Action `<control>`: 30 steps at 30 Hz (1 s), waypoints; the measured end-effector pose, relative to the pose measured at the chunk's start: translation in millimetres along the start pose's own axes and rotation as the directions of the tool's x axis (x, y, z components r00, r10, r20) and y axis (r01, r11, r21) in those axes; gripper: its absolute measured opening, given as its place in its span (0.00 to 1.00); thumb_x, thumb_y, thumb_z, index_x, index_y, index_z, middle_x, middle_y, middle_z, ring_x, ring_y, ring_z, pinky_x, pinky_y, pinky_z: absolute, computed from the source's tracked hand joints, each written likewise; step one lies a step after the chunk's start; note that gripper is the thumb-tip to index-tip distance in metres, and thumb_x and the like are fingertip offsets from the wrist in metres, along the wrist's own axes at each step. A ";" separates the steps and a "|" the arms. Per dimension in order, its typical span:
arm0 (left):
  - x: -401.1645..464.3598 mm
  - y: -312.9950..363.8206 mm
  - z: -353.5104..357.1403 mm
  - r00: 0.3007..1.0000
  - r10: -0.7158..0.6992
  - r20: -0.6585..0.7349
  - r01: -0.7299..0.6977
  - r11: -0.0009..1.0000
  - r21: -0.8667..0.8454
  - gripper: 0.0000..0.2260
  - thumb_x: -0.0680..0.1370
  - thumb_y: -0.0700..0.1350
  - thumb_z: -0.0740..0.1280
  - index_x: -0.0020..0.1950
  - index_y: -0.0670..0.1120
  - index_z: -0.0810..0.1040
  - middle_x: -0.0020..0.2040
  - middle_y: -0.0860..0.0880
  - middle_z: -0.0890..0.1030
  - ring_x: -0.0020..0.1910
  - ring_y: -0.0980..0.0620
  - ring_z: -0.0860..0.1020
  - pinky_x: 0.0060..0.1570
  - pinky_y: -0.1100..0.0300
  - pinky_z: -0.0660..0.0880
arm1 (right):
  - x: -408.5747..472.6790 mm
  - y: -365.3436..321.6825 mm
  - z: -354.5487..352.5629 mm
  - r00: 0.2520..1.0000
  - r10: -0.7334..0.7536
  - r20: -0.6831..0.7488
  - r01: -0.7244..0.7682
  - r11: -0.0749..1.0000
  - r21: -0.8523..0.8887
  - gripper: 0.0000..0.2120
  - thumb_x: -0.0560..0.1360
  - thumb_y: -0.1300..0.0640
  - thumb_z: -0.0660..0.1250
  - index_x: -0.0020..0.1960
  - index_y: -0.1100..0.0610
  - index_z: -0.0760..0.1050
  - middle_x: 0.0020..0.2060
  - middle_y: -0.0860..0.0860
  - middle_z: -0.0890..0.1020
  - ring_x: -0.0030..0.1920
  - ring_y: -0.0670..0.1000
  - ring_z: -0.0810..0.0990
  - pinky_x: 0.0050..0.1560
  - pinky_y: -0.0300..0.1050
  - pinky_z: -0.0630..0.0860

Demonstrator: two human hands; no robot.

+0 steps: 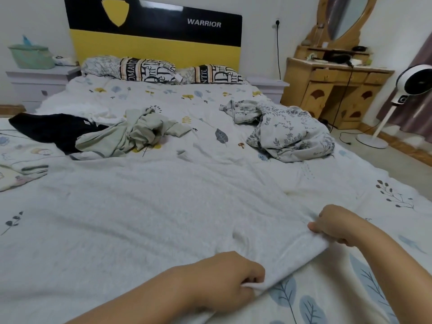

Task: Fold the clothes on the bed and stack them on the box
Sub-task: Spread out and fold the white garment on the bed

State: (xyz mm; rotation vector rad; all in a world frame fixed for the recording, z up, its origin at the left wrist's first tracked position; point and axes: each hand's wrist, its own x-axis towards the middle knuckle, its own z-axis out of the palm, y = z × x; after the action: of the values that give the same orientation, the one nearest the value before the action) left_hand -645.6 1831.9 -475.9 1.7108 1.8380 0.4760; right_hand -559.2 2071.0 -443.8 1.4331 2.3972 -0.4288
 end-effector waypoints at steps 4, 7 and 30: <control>9.7 16.8 -0.7 0.997 -0.078 0.025 0.076 0.994 0.073 0.12 0.79 0.55 0.60 0.51 0.47 0.77 0.42 0.54 0.77 0.39 0.58 0.72 0.43 0.63 0.69 | -10.6 11.6 3.2 0.998 0.032 -0.060 -0.044 0.975 -0.220 0.08 0.75 0.52 0.63 0.49 0.56 0.71 0.40 0.51 0.76 0.37 0.49 0.74 0.35 0.38 0.70; 28.4 5.8 10.2 0.886 -0.016 -0.463 0.194 0.920 0.339 0.16 0.79 0.54 0.56 0.46 0.47 0.80 0.43 0.50 0.79 0.42 0.50 0.77 0.40 0.60 0.71 | -13.9 0.8 19.4 0.946 -0.064 -0.318 -0.005 0.977 -0.212 0.20 0.77 0.46 0.59 0.66 0.54 0.67 0.65 0.54 0.71 0.65 0.56 0.68 0.62 0.48 0.67; 39.2 -49.8 32.7 0.885 -0.261 -0.385 0.405 0.841 0.360 0.37 0.77 0.65 0.36 0.73 0.45 0.64 0.74 0.44 0.61 0.74 0.47 0.59 0.72 0.44 0.52 | 7.0 -63.7 100.4 0.822 -0.564 -0.077 0.524 0.803 -0.286 0.62 0.44 0.30 0.08 0.76 0.47 0.33 0.75 0.46 0.34 0.75 0.49 0.34 0.72 0.59 0.36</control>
State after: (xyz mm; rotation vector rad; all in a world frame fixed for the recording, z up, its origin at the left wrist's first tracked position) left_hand -664.4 1860.8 -538.4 1.5805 2.5870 0.2136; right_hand -607.5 2006.6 -531.7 0.6639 2.8568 -0.1201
